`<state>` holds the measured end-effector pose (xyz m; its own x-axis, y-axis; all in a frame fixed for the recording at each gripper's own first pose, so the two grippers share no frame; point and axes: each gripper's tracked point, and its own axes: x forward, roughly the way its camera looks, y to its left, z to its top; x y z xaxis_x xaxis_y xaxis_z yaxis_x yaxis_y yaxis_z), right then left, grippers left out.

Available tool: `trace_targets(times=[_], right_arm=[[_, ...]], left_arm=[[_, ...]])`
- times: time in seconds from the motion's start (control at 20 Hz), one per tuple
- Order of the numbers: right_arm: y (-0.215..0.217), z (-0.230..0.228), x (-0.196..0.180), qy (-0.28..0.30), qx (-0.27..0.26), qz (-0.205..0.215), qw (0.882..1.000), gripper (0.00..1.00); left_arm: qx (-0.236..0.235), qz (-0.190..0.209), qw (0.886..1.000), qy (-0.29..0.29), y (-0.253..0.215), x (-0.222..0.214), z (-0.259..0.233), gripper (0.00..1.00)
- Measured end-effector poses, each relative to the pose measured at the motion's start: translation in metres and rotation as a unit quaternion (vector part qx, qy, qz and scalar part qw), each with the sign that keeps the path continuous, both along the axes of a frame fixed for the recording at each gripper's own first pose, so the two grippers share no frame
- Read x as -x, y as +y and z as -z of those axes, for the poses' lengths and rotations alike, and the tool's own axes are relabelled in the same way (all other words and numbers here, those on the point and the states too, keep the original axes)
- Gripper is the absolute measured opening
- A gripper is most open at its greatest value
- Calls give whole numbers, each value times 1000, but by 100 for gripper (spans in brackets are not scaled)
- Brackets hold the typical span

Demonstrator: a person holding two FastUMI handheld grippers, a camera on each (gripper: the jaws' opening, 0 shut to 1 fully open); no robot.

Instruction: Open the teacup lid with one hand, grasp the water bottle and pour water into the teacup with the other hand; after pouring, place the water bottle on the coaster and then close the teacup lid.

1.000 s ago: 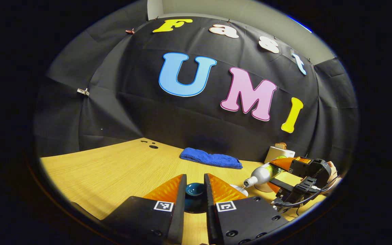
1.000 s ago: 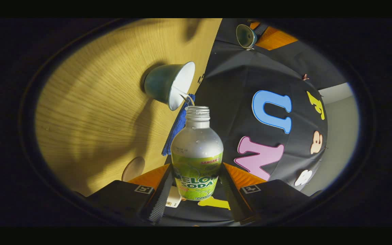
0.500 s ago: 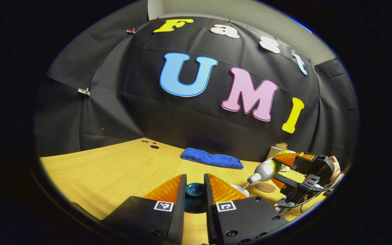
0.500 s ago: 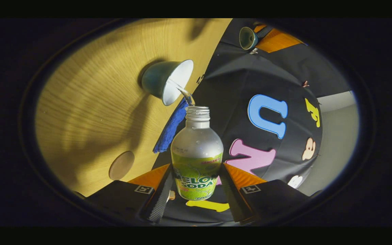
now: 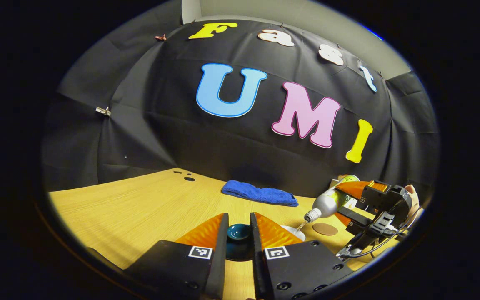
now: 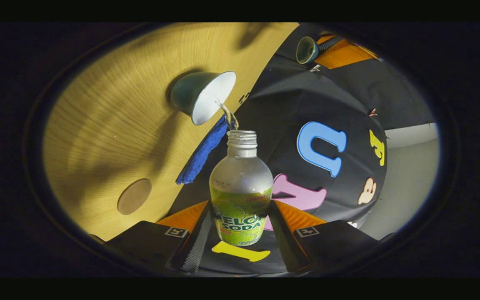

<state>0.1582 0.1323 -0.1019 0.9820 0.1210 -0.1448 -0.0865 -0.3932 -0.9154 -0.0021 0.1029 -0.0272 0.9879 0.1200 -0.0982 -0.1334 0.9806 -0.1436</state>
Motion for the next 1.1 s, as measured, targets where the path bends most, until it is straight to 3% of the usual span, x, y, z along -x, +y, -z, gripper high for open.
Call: trace_targets(times=[0.3, 0.35, 1.1], right_arm=[[3, -8, -5, -14, 26, -15, 999, 78], [3, -8, -6, -18, 31, -16, 999, 78], [19, -24, -6, -59, 111, -74, 989, 78]], left_arm=[[0, -5, 1000, -1, 4, 1, 0, 28], [0, -4, 1000, -1, 3, 1, -1, 31], [4, -3, 1000, 2, 4, 1, 0, 31]])
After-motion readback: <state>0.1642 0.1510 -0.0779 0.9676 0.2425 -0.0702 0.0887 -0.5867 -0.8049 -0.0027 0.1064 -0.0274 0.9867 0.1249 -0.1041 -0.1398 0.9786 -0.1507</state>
